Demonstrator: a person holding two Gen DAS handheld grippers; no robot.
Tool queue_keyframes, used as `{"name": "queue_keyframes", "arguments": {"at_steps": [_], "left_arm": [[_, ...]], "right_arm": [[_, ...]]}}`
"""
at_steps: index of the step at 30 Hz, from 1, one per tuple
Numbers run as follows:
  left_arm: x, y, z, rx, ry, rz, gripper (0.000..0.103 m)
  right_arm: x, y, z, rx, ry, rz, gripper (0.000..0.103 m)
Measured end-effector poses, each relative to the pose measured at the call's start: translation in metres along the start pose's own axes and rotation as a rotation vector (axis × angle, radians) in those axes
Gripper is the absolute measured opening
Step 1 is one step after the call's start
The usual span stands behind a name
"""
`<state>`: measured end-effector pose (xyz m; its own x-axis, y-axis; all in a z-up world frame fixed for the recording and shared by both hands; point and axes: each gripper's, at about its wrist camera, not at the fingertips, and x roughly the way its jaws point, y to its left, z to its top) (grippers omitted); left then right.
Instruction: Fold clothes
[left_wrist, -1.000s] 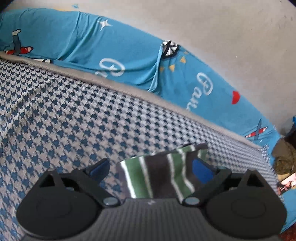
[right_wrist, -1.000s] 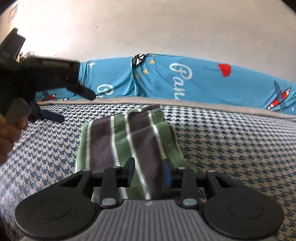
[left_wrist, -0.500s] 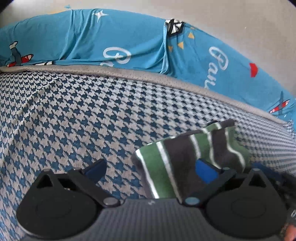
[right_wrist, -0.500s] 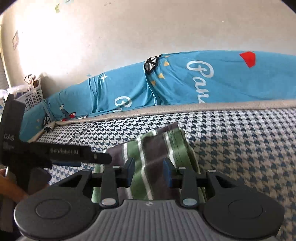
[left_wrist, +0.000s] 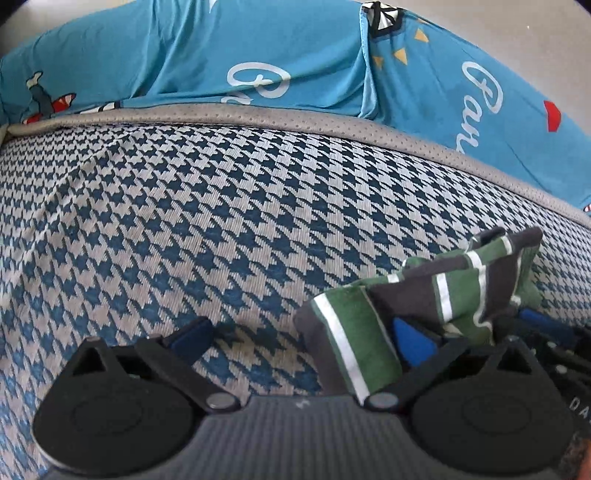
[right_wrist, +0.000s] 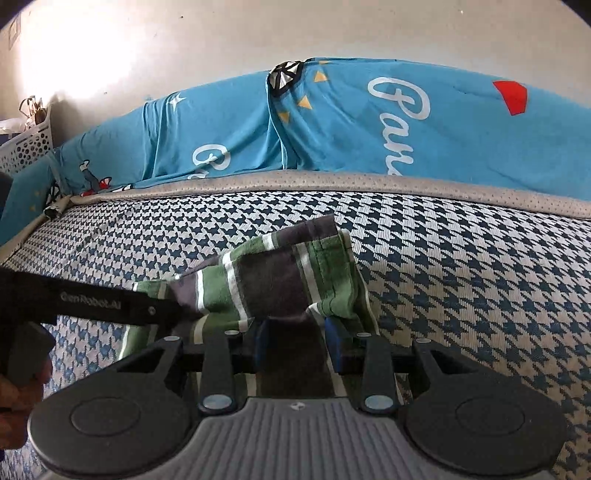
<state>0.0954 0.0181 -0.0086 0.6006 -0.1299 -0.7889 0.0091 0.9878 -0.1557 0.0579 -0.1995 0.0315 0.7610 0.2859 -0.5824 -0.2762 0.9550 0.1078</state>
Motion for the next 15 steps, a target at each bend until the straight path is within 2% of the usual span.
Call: {"name": "queue_keyframes", "arguments": {"at_steps": [4,7,15], "left_arm": [[-0.013,0.003,0.000,-0.020,-0.024,-0.006,0.103],[-0.024,0.004,-0.002,-0.027,-0.040,-0.019,0.103],[-0.028,-0.007,-0.010,0.038,-0.013,-0.047,0.103]], "right_arm": [[-0.001,0.005,0.002,-0.033,-0.030,-0.011,0.032],[-0.007,0.007,0.007,-0.052,-0.073,0.011,0.032],[0.026,-0.008,0.018,0.035,-0.026,0.020,0.032]]}}
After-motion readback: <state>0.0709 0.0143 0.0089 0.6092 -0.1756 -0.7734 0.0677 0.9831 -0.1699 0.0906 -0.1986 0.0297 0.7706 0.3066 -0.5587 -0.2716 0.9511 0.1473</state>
